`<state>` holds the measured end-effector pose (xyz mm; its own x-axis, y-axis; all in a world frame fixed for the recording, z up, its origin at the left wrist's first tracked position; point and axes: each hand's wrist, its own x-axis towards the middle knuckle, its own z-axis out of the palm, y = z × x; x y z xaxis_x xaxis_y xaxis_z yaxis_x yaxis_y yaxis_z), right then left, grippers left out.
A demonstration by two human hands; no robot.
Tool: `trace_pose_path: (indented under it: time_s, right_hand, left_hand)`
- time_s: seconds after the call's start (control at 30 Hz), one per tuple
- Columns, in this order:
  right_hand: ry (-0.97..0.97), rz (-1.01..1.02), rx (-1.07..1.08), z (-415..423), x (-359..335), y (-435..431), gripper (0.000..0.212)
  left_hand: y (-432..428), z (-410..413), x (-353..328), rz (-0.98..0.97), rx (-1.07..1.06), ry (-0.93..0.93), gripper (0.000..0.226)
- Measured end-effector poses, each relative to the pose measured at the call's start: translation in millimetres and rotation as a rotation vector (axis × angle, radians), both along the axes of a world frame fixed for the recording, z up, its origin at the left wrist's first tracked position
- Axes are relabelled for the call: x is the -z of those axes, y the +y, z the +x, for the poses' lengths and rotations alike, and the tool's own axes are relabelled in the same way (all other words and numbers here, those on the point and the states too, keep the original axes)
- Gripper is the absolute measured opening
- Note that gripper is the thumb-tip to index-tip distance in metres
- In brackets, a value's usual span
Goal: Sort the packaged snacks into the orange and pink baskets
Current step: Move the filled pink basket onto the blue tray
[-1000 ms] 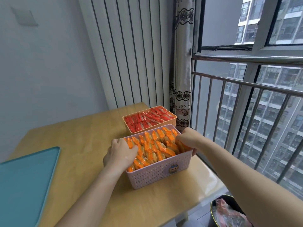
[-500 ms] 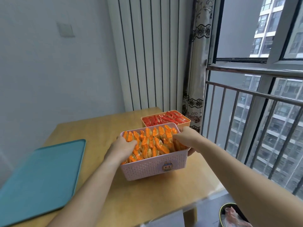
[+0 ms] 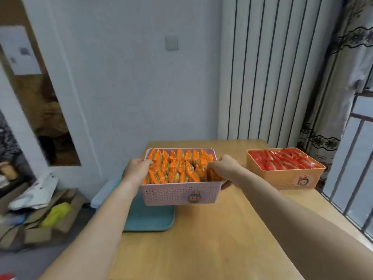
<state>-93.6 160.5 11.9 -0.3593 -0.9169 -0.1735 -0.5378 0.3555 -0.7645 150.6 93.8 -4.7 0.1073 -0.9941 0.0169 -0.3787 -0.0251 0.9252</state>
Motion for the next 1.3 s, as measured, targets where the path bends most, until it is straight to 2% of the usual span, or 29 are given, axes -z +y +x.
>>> trace_pose_path:
  time_s: [0.23, 0.37, 0.5, 0.7, 0.8, 0.9, 0.93, 1.07, 1.2, 1.3]
  right_hand:
    - [-0.044, 0.045, -0.094, 64, 27, -77, 0.020]
    - [-0.108, 0.069, -0.114, 78, 45, -112, 0.026]
    - [-0.168, 0.023, -0.078, 84, 58, -145, 0.026]
    - [-0.129, 0.004, -0.031, 82, 73, -179, 0.034]
    - [-0.166, -0.004, -0.012, 78, 74, -187, 0.034]
    - [-0.176, 0.017, -0.056, 72, 72, -184, 0.033]
    - [-0.110, 0.001, -0.080, 69, 70, -181, 0.032]
    - [0.134, -0.140, -0.095, 37, 54, -157, 0.033]
    - [0.229, -0.232, -0.018, -28, 31, -118, 0.038]
    - [0.302, -0.281, 0.069, -82, 18, -88, 0.036]
  left_hand:
    - [-52, 67, 31, 0.061, -0.073, 0.098, 0.018]
    - [-88, 81, 51, 0.071, -0.077, 0.146, 0.017]
    - [-118, 86, 63, 0.092, -0.071, 0.126, 0.016]
    - [-154, 86, 72, 0.085, -0.052, 0.076, 0.013]
    - [-165, 82, 73, 0.090, -0.033, -0.060, 0.014]
    - [-162, 75, 66, -0.030, -0.129, -0.515, 0.050]
    - [-156, 68, 63, -0.108, -0.169, -0.572, 0.057]
    - [-122, 21, 50, -0.367, -0.105, -0.496, 0.050]
    - [-95, -54, 46, -0.396, 0.071, -0.319, 0.038]
    - [-83, -114, 50, -0.335, 0.210, -0.247, 0.036]
